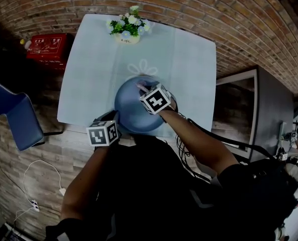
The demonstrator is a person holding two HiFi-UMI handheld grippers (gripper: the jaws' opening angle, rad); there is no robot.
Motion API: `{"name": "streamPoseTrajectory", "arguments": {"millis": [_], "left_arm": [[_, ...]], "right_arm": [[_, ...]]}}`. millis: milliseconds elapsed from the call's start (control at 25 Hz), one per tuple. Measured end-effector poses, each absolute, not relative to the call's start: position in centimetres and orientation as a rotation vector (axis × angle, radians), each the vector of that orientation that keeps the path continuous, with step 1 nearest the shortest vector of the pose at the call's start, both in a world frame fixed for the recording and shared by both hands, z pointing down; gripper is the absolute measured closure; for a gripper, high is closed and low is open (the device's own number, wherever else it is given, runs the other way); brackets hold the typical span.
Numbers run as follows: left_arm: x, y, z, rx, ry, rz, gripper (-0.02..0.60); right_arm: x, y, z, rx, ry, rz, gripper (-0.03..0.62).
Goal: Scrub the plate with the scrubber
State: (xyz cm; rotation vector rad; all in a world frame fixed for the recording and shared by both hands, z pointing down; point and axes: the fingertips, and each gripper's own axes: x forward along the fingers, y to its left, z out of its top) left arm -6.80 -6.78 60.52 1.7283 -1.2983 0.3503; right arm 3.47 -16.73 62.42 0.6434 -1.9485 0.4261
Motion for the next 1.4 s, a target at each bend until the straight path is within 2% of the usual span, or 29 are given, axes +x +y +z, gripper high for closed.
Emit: {"name": "streamPoseTrajectory", "arguments": {"millis": [680,1400], "left_arm": [[-6.9,-6.5,60.1,1.767,-1.371,0.372,0.537],[-7.2,-3.9,59.8,1.677,-1.545,0.226,0.543]], "right_arm": [[-2.5,-10.3,62.8,0.087,-2.001,0.182,0.526],[-1.0,-2.9,63.0,-0.433,-2.005,0.102,0.526]]}}
